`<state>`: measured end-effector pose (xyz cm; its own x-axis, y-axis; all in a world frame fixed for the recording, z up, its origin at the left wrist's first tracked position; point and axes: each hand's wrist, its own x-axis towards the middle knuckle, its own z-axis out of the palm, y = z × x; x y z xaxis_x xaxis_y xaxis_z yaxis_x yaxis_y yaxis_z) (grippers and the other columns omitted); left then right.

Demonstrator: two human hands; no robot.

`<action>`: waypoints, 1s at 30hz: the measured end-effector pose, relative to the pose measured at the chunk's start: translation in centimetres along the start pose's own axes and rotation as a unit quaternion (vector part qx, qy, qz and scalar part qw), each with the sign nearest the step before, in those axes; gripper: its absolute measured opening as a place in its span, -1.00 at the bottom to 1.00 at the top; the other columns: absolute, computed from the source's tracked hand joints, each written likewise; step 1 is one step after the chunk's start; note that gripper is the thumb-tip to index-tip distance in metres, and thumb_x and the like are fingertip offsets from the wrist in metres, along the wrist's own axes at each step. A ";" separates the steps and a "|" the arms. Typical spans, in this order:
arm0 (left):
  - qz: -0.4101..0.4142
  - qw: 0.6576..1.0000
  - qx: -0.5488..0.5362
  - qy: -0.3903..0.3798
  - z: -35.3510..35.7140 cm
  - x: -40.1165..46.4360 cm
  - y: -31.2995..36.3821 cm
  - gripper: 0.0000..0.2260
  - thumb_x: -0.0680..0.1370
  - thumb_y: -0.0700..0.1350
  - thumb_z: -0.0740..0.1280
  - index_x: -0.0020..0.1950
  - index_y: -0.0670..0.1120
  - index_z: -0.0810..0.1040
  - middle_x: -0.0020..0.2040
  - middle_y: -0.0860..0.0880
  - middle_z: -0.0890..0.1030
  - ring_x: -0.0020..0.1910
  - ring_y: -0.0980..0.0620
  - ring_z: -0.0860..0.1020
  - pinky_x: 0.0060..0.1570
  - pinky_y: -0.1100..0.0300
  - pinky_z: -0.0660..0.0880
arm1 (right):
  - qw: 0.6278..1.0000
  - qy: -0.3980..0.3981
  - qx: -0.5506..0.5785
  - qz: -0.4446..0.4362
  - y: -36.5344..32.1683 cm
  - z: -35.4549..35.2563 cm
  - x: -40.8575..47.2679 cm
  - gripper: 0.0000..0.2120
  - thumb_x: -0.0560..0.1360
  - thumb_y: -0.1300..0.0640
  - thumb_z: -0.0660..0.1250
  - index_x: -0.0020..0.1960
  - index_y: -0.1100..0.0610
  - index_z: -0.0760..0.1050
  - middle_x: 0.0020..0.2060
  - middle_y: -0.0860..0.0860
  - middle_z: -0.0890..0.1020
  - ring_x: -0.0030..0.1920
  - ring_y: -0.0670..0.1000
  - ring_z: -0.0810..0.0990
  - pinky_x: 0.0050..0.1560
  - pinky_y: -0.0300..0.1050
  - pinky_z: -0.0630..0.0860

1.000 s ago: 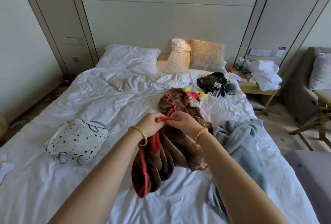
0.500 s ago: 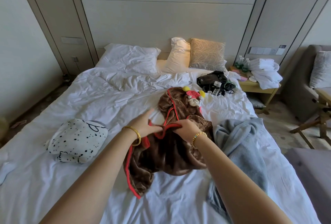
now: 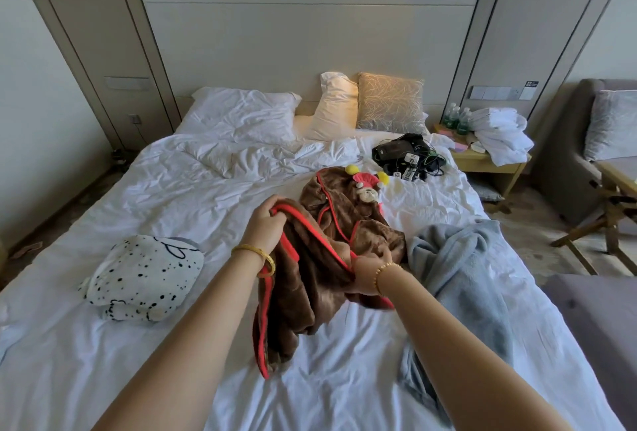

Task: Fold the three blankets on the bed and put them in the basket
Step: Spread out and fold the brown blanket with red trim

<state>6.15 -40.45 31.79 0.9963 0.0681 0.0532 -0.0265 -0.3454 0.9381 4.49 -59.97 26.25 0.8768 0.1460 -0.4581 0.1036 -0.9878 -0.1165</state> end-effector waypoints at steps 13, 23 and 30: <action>-0.010 0.937 0.140 -0.319 -2.9 -3.7 -0.3 -0.82 0.50 0.12 0.32 0.03 0.09 0.58 -0.01 0.07 0.64 0.05 0.08 0.58 0.16 0.17 0.47 | 0.901 0.129 0.391 -0.139 -7.6 0.0 -3.5 -0.66 0.43 0.19 0.40 0.19 0.16 0.47 -0.10 -0.05 0.58 0.04 0.01 0.54 -0.03 -0.43 0.48; 0.057 0.861 0.340 -0.375 -12.1 -8.8 -4.5 -0.65 0.42 0.07 0.42 0.16 0.02 0.51 -0.11 0.12 0.56 -0.13 0.13 0.54 -0.16 0.27 0.44 | 0.766 0.287 0.571 -0.075 -18.1 0.1 -9.4 -0.86 0.44 0.27 0.22 -0.13 0.16 0.55 -0.25 0.02 0.60 -0.20 -0.04 0.56 -0.12 -0.21 0.51; -0.086 0.891 0.223 -0.386 -14.5 -13.6 -9.0 -0.75 0.47 0.09 0.34 0.07 -0.01 0.56 -0.08 0.04 0.60 -0.11 0.10 0.54 -0.08 0.23 0.42 | 0.608 0.292 0.732 -0.097 -21.2 0.4 -14.4 -0.78 0.50 0.33 0.14 -0.17 0.13 0.51 -0.35 0.03 0.58 -0.36 -0.10 0.60 -0.30 -0.25 0.56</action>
<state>-8.35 -24.67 27.64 0.7473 -0.4483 -0.4904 -0.0049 -0.7418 0.6706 -10.50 -41.11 34.93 0.9764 -0.2139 0.0298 0.0765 0.2136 -0.9739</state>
